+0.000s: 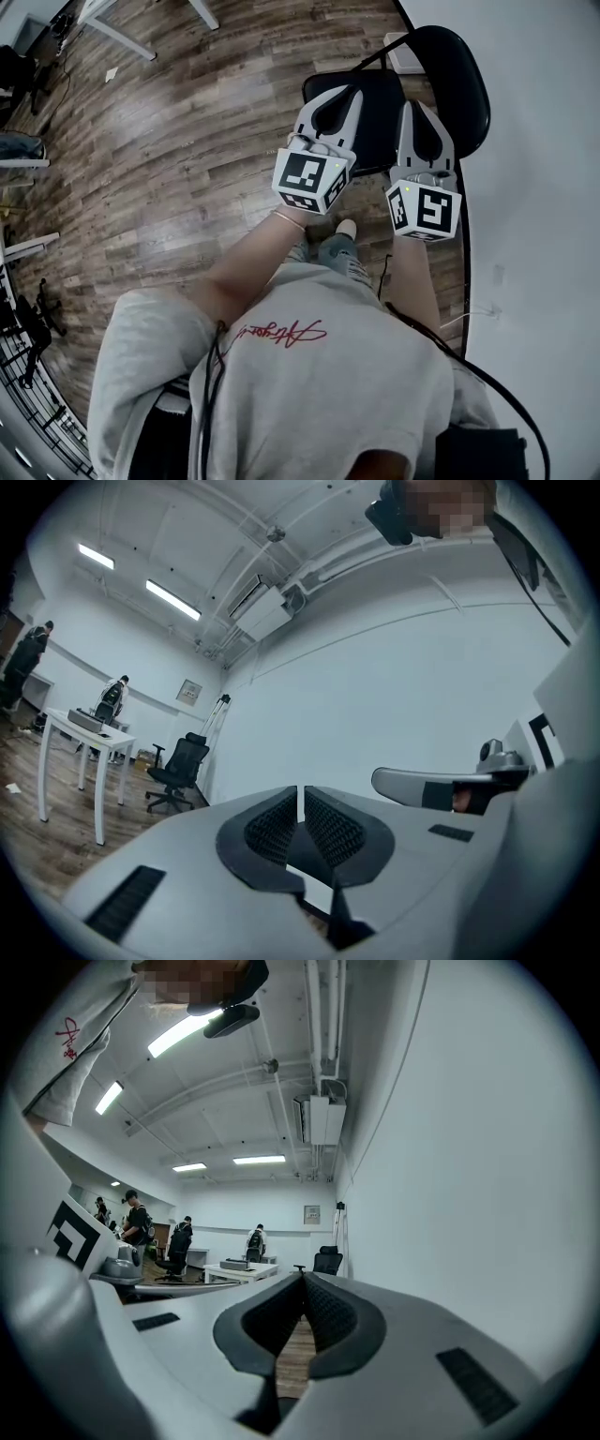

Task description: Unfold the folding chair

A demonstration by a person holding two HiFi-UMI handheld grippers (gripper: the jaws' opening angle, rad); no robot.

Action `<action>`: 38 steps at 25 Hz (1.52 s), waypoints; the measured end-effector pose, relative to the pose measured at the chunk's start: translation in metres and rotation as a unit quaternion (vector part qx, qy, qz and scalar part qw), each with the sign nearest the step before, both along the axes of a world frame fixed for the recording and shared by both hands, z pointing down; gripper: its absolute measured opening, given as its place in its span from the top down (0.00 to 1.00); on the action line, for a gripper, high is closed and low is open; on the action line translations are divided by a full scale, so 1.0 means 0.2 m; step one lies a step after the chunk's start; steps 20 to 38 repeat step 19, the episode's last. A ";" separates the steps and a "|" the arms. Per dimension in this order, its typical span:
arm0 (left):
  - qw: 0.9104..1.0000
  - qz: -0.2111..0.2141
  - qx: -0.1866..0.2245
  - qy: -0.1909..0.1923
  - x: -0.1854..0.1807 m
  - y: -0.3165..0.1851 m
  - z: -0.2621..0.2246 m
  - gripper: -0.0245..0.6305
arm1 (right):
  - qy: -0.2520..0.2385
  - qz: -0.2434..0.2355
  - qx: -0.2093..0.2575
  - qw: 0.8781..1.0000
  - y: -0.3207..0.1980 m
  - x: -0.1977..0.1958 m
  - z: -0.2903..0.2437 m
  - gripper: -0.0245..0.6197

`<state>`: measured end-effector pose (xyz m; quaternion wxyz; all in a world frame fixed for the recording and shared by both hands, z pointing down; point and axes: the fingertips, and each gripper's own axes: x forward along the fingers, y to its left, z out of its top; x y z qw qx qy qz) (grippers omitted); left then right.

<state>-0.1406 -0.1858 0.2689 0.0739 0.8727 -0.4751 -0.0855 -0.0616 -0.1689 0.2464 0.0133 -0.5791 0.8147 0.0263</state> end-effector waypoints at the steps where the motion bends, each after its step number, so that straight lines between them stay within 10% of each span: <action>1: 1.000 0.000 0.002 0.001 0.00 0.00 -0.01 0.91 | 0.002 0.000 0.003 1.000 0.00 -0.01 -0.02 0.94; 38: 1.000 0.010 0.013 0.008 -0.08 0.02 -0.07 0.91 | 0.016 0.005 0.009 1.000 0.03 -0.13 -0.07 0.94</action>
